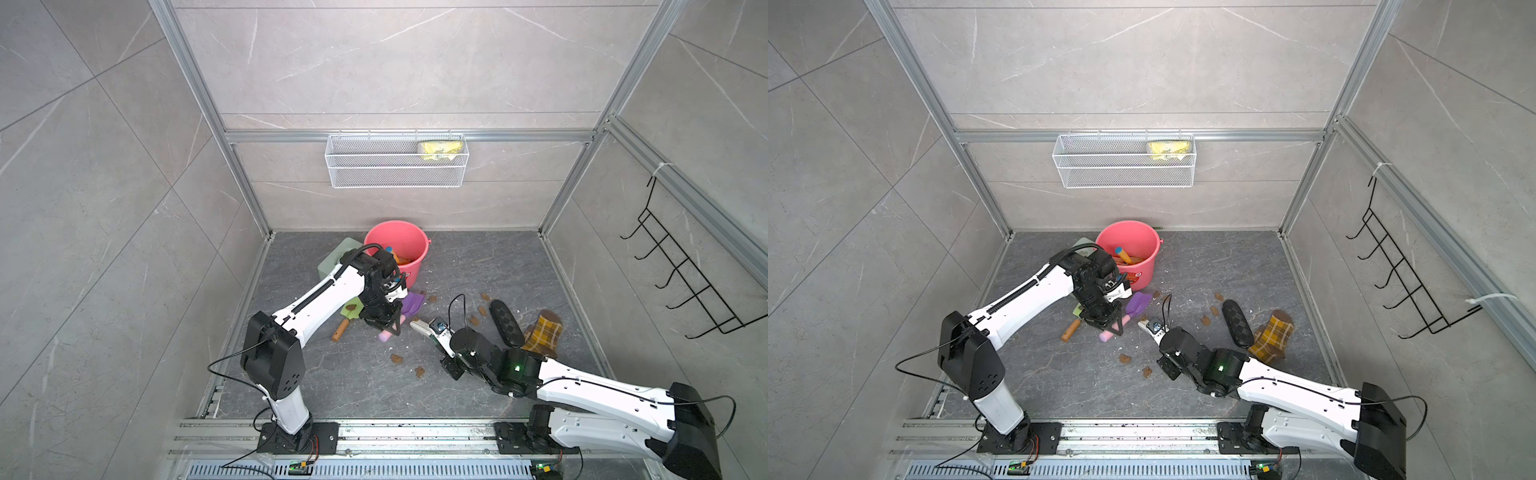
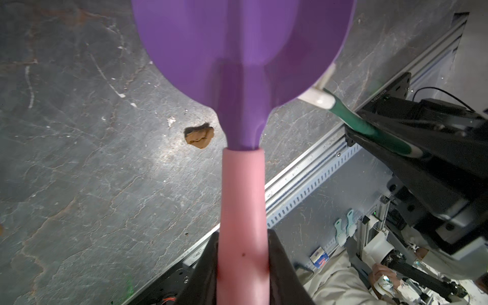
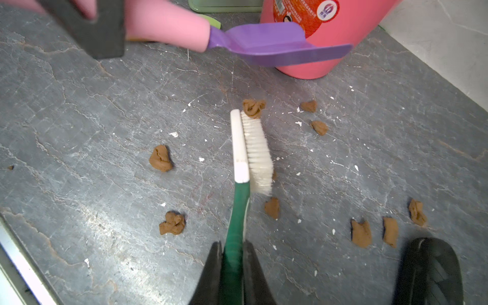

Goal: Brush the soil off the hand trowel and place it into the bucket
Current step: Brush off the soil from the hand trowel.

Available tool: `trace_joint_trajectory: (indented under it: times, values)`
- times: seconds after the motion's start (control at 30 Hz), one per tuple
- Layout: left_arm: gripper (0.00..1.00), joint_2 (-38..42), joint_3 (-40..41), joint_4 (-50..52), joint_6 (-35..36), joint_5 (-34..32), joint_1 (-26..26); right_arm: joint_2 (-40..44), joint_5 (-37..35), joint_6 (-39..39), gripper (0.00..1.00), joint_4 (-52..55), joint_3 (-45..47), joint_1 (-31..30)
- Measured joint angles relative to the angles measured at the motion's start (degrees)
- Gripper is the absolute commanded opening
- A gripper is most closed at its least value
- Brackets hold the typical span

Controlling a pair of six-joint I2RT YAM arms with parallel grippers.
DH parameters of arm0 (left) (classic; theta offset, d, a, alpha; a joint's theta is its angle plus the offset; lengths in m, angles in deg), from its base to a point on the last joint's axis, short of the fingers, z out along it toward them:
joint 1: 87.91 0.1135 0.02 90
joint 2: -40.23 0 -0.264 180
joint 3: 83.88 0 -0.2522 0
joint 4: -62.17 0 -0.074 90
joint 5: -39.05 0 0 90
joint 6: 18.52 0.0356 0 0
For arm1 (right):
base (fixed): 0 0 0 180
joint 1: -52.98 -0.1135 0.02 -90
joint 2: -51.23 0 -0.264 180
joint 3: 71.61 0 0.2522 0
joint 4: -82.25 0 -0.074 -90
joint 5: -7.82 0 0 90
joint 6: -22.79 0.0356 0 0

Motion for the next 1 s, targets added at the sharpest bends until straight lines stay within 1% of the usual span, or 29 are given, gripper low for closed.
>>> trace_joint_trajectory:
  times: [0.13,0.23,0.47,0.67,0.83,1.0]
  values:
    - [0.00,0.0,0.5,0.5,0.0,-0.8,-2.5,0.0,0.3,1.0,0.00,-0.1,0.0,1.4]
    - [0.00,-0.3,0.5,0.9,0.1,-2.8,-3.2,0.8,0.9,1.7,0.00,-0.1,0.0,1.8]
    - [0.00,-2.6,0.3,1.7,0.1,-9.3,-2.9,3.3,2.6,2.9,0.00,-0.1,0.0,2.0]
    - [0.00,-2.8,-0.2,2.0,0.1,-12.2,-1.7,6.3,3.5,3.2,0.00,0.5,0.5,2.0]
    - [0.00,-2.8,-0.2,2.0,0.1,-11.5,0.5,7.0,5.4,2.2,0.00,1.0,0.5,2.0]
    - [0.00,-2.8,-0.2,1.9,0.0,-6.0,2.8,7.0,7.9,-1.5,0.00,0.9,1.3,1.9]
